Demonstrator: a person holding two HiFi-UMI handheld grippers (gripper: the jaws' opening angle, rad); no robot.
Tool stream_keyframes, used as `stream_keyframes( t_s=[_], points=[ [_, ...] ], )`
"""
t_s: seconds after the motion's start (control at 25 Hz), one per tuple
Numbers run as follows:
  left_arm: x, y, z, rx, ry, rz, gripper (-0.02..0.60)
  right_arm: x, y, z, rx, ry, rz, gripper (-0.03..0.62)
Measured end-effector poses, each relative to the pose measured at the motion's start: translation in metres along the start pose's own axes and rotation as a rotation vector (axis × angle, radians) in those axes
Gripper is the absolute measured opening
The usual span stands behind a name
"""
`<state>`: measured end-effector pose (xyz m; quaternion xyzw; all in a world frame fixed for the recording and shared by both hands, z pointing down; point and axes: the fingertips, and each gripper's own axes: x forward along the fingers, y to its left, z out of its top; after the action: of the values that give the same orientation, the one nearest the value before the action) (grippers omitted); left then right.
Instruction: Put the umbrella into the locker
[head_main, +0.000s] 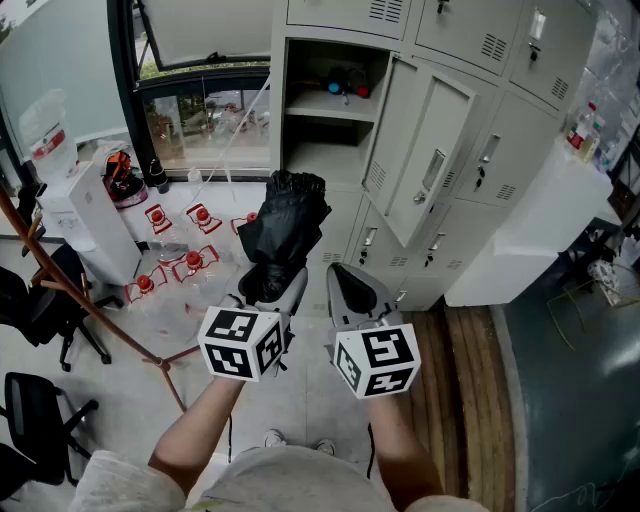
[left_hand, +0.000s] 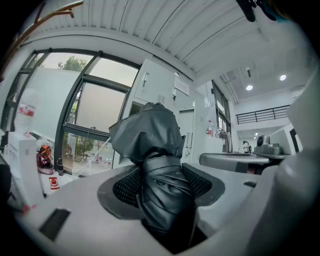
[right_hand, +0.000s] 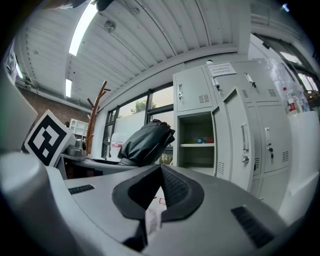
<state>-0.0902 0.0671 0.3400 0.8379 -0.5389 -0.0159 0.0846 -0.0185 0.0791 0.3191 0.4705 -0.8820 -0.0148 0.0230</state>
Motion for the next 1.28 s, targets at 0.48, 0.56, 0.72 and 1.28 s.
stream_keyframes(
  t_s=[0.48,0.56,0.72,1.28],
  points=[
    [-0.005,0.025,-0.003,-0.009,0.011,-0.046,0.253,0.015,0.025,-0.004,0.009,0.011,-0.03,0.003],
    [-0.005,0.028,-0.004,-0.015,0.012,-0.053,0.253,0.017,0.028,-0.003,0.003,0.014,-0.033,0.003],
    [-0.001,0.033,-0.006,-0.019,0.014,-0.065,0.253,0.022,0.028,-0.004,0.0,0.015,-0.042,0.003],
    [0.072,0.047,-0.016,-0.014,0.051,-0.04,0.253,0.07,-0.029,-0.019,0.022,0.018,-0.018,0.003]
  ],
)
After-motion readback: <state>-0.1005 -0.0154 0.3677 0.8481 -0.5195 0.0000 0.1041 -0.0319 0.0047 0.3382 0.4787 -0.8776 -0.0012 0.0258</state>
